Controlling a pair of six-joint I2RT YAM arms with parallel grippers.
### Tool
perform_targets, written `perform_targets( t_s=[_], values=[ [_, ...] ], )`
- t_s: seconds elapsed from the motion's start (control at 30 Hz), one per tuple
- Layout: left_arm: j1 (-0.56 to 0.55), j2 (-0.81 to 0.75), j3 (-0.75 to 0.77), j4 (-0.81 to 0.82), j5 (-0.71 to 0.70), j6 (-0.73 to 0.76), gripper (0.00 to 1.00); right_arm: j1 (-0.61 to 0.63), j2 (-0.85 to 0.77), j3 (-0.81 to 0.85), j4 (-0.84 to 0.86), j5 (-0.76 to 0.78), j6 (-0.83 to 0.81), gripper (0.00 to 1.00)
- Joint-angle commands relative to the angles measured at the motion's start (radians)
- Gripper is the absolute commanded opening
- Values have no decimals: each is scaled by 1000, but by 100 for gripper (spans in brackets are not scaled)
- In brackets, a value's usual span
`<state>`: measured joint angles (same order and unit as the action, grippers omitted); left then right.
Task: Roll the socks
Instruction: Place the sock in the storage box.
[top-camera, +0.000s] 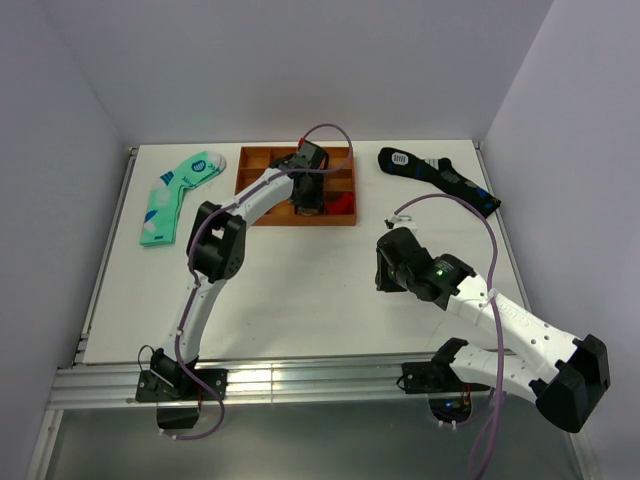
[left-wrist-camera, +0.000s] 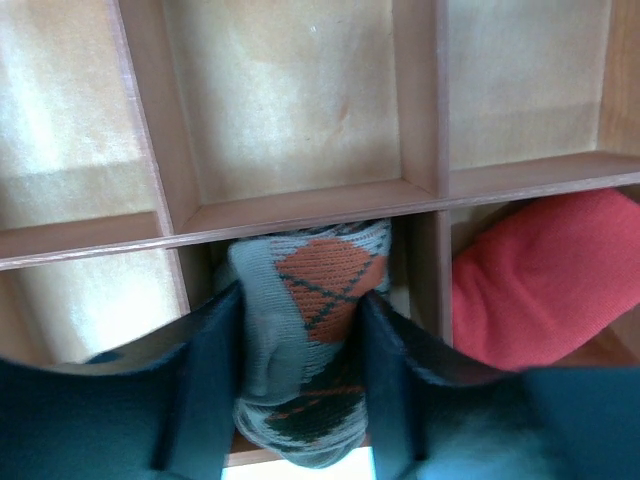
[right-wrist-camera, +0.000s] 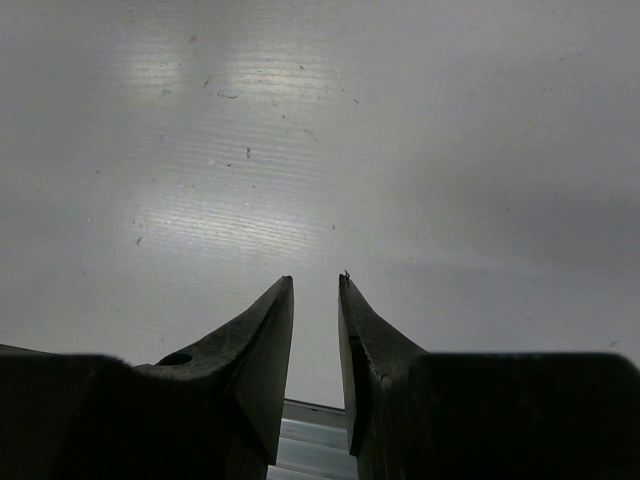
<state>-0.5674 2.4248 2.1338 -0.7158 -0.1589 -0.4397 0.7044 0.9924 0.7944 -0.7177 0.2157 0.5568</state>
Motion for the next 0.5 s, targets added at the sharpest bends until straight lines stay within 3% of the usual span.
perform_targets(
  t_s=[0.0,0.3,0.33,0.47],
  values=[
    [6,42,-37,-180,-89,-10,55,6,0,-3,32,13,5,32],
    [-6,2,-60,-142,-106,-4,57,6,5,-9,40,10,3,32],
    [-6,0,-45,-145,-105,-4,63,6,5,-9,38,10,5,32],
    [-8,-12,-18,-146,-117,-4,67,6,9,-8,41,10,3,32]
  ],
)
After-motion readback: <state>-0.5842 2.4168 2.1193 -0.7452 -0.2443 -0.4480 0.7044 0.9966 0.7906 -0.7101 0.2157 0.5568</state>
